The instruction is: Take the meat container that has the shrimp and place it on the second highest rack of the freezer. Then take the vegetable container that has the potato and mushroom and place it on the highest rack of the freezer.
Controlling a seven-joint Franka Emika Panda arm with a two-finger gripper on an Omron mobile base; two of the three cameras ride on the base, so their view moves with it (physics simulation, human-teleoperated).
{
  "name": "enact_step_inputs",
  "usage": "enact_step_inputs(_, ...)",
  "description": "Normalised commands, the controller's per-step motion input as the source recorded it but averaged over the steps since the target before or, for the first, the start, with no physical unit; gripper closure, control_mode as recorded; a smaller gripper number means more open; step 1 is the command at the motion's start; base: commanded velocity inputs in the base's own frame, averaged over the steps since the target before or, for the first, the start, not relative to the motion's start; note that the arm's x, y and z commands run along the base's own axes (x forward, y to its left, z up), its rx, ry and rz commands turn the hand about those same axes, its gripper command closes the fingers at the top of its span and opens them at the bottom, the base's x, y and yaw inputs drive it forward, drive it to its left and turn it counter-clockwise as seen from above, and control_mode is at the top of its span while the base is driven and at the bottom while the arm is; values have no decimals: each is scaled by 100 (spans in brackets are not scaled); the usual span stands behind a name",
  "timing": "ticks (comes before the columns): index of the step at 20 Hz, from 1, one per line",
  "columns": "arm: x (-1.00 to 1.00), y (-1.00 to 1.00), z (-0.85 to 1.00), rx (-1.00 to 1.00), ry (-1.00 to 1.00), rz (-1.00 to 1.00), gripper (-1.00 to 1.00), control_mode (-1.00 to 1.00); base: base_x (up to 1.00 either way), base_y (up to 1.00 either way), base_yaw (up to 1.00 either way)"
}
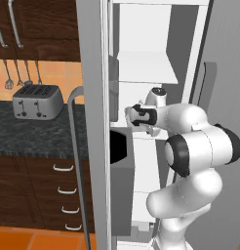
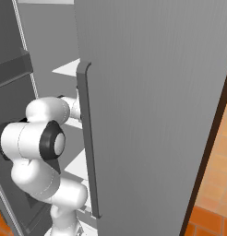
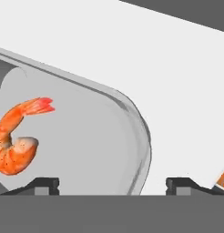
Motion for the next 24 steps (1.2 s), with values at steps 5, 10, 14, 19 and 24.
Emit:
enact_step_inputs(5,-37,4,0,-1,-21,0,-100,-100,0,0,0)
enact_step_inputs(10,-42,8,20,0,-24,0,-100,-100,0,0,0)
enact_step_inputs(14,-60,0,78,0,-4,0,-100,-100,0,0,0)
enact_step_inputs(19,-79,0,98,0,4,0,-100,-100,0,0,0)
enact_step_inputs(24,-100,0,49,-6,7,0,-100,-100,0,0,0)
